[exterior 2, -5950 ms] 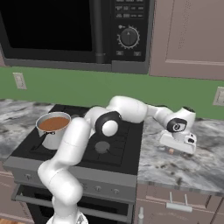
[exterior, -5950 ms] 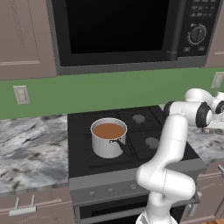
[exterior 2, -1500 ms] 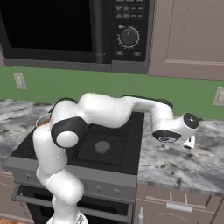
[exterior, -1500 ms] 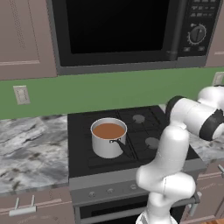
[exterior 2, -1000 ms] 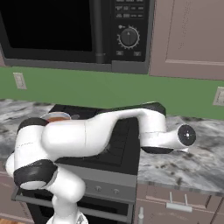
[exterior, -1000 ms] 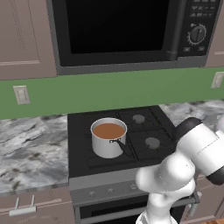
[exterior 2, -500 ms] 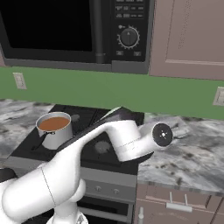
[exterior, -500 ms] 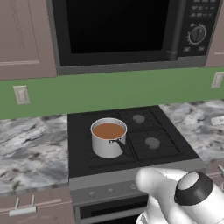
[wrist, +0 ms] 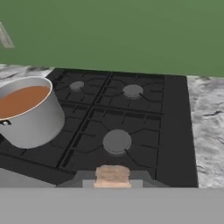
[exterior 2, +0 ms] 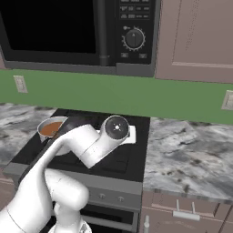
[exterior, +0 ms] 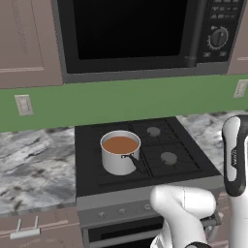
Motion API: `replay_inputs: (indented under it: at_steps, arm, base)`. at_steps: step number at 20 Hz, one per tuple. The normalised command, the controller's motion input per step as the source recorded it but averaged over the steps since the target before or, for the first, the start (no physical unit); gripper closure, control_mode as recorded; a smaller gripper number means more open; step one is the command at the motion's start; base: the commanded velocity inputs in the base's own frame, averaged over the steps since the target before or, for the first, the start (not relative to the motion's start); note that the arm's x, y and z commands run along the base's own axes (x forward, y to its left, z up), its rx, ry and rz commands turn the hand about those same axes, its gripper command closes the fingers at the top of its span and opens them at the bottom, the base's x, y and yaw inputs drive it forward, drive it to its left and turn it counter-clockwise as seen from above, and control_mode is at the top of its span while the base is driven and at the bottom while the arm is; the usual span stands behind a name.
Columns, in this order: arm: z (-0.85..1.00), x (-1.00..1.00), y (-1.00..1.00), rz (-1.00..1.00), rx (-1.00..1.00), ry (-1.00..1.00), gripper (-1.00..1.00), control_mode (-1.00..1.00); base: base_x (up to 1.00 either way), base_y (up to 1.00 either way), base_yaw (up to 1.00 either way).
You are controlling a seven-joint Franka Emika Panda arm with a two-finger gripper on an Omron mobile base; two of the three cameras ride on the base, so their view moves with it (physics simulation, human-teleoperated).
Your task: Pick up the sugar cube(s) and place them in the saucepan with hot chocolate.
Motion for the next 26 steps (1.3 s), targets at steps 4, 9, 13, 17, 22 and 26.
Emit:
replay_inputs:
  at_steps: [4, 9, 13, 17, 22, 26]
  arm:
    - [0.01, 0.02, 0.96, 0.00, -0.14, 0.09, 1.00, -1.00]
    - [0.01, 0.15, 0.84, 0.00, -0.13, 0.14, 1.00, -1.00]
    - [0.00, 0.14, 0.79, 0.00, -0.12, 0.05, 1.00, -1.00]
    - [0.00, 0.31, 0.63, 0.00, -0.10, 0.06, 1.00, -1.00]
    - [0.00, 0.37, 0.59, 0.00, -0.06, 0.09, 1.00, -1.00]
    - [0.00, 0.34, 0.55, 0.00, -0.05, 0.14, 1.00, -1.00]
  base:
    - [0.00, 0.00, 0.00]
    - [0.00, 0.00, 0.00]
    - [0.00, 0.00, 0.00]
    - [0.00, 0.00, 0.00]
    - [0.00, 0.00, 0.00]
    - [0.00, 0.00, 0.00]
